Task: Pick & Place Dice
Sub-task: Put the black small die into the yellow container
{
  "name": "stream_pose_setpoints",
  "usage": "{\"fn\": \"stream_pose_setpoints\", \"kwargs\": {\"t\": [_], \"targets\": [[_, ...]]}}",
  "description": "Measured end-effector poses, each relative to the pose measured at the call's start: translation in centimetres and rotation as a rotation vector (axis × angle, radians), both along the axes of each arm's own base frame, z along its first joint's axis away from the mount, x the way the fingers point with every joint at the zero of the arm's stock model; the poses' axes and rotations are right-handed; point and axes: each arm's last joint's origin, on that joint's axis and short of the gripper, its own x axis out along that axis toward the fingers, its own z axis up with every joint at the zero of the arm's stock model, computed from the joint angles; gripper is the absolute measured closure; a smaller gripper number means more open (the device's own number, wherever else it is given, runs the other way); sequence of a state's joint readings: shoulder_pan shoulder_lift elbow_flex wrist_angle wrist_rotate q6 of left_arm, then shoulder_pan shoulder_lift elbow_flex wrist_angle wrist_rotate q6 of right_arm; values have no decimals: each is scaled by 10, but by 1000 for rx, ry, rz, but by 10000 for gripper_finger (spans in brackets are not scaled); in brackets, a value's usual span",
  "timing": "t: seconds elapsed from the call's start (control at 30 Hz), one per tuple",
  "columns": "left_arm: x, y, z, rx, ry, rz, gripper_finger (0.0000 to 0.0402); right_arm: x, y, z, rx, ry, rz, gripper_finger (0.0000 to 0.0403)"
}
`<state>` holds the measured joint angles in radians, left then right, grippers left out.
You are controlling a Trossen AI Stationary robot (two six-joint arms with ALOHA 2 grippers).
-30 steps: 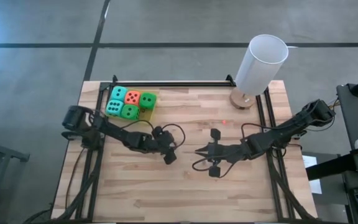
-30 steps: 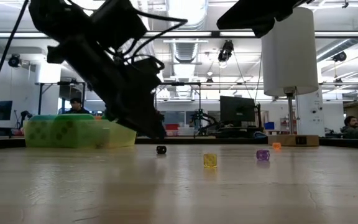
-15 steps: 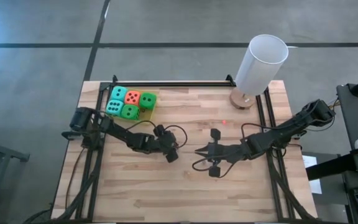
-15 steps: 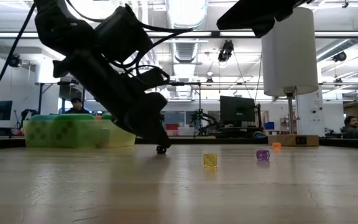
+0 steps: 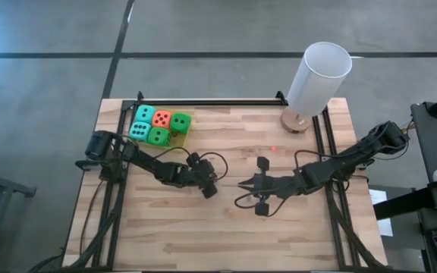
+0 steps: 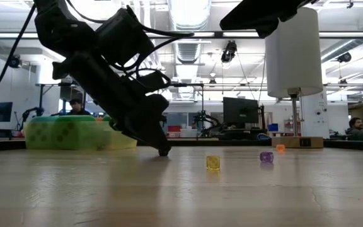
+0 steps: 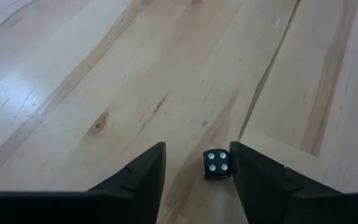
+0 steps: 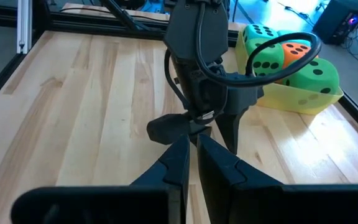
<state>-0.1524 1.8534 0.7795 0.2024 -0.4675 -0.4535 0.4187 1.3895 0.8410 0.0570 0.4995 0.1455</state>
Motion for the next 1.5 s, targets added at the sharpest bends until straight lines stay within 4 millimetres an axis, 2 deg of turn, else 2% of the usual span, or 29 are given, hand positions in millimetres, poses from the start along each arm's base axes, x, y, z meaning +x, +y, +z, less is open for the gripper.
{"fn": "stream_pose_setpoints", "kwargs": {"t": [0.3,0.53,0.63,0.83,1.07,1.23,1.37,1.5], "targets": [[0,0,-2,-13,13,-12,243,0,0,0,4,0,-1,374],[5,-1,-18,-2,3,-2,259,0,0,0,5,-3,-1,374],[5,-1,-18,-2,9,-7,280,0,0,0,6,-5,-1,374],[4,-1,-15,-10,13,-22,346,0,0,0,5,-4,0,374],[4,-1,-14,2,19,-34,351,0,0,0,1,-2,1,374],[0,0,-2,19,28,-59,351,0,0,0,1,-2,2,374],[-4,1,26,25,-22,-48,351,0,0,0,1,-1,2,374],[-16,6,52,80,-19,13,351,0,0,0,1,-1,2,374]]}}
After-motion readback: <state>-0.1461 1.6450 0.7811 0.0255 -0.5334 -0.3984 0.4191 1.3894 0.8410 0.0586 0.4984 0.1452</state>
